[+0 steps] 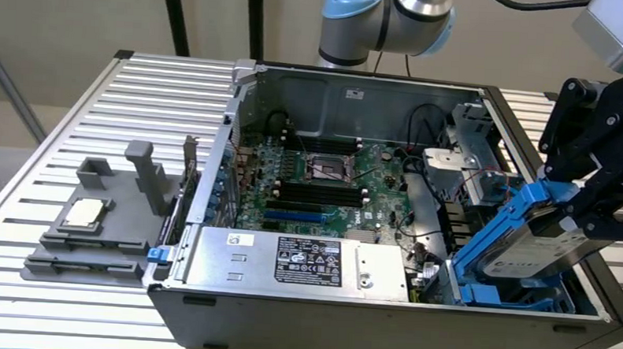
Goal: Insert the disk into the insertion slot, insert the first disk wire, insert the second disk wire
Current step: 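Insert the disk into the insertion slot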
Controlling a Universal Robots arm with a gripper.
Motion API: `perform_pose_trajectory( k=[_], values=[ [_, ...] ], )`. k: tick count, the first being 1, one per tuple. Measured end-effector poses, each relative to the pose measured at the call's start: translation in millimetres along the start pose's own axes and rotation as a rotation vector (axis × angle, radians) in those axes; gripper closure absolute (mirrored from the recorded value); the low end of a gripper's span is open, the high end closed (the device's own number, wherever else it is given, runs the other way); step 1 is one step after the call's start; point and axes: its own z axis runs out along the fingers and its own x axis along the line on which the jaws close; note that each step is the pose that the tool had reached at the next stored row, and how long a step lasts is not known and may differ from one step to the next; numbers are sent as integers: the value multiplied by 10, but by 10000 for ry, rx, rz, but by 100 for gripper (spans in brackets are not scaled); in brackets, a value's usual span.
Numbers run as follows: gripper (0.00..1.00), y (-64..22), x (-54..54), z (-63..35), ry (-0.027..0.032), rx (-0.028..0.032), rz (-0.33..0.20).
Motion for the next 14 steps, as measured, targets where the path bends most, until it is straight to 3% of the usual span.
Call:
perform_pose_trajectory(
  k=[6, 8, 9, 14],
  values=[
    [68, -2, 11, 29, -75, 2, -11],
    [66, -2, 13, 30, -78, 2, -12],
    [60, -2, 14, 30, -84, 2, -12],
    [60, -1, 16, 31, -101, 3, -15]
  ],
)
